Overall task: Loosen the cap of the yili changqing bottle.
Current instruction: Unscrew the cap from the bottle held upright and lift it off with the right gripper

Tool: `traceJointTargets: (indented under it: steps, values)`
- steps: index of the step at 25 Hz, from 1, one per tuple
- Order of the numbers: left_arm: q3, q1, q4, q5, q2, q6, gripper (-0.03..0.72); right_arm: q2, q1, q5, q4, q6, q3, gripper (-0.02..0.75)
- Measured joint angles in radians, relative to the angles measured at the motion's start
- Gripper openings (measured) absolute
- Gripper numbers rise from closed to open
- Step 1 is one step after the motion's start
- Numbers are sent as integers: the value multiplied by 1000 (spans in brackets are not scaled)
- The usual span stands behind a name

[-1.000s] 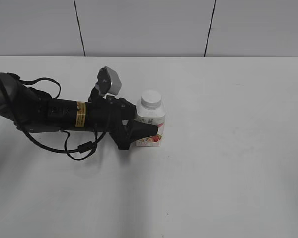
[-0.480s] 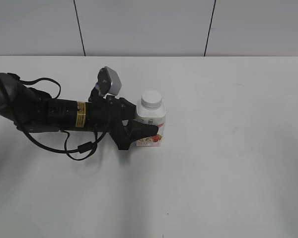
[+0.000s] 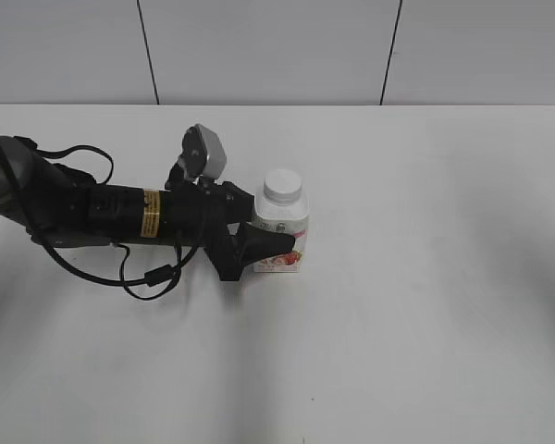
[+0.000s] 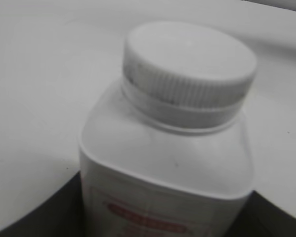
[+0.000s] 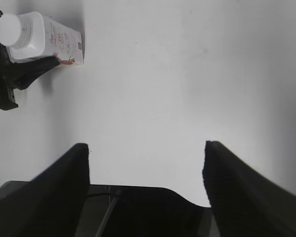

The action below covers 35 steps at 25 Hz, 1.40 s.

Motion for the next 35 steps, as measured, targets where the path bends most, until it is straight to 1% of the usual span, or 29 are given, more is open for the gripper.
traceJointTargets:
  steps: [3, 6, 8, 12, 16, 20, 24, 28, 32, 35]
  values:
    - [0, 0, 0, -1, 0, 5, 426, 127, 66, 14, -34, 78, -93, 565]
    - [0, 0, 0, -3, 0, 7, 426, 252, 160, 35, -68, 148, -174, 565]
    - [0, 0, -1, -3, 0, 7, 426, 340, 215, 56, -70, 178, -226, 565]
    - [0, 0, -1, -3, 0, 7, 426, 478, 286, 78, -71, 220, -337, 565]
    - [0, 0, -3, -4, 1, 7, 426, 564, 326, 114, -70, 227, -439, 565]
    - [0, -1, -5, -4, 1, 7, 425, 604, 338, 122, -32, 229, -527, 565]
    - [0, -1, -7, -4, 1, 7, 424, 616, 347, 113, -23, 239, -552, 565]
    - [0, -1, -7, 3, 1, 7, 424, 682, 351, 112, -13, 282, -566, 565]
    - [0, -2, -10, 10, 1, 7, 423, 779, 381, 112, -23, 332, -640, 565]
    - [0, -2, -11, 11, 1, 7, 421, 851, 409, 122, -55, 379, -742, 565]
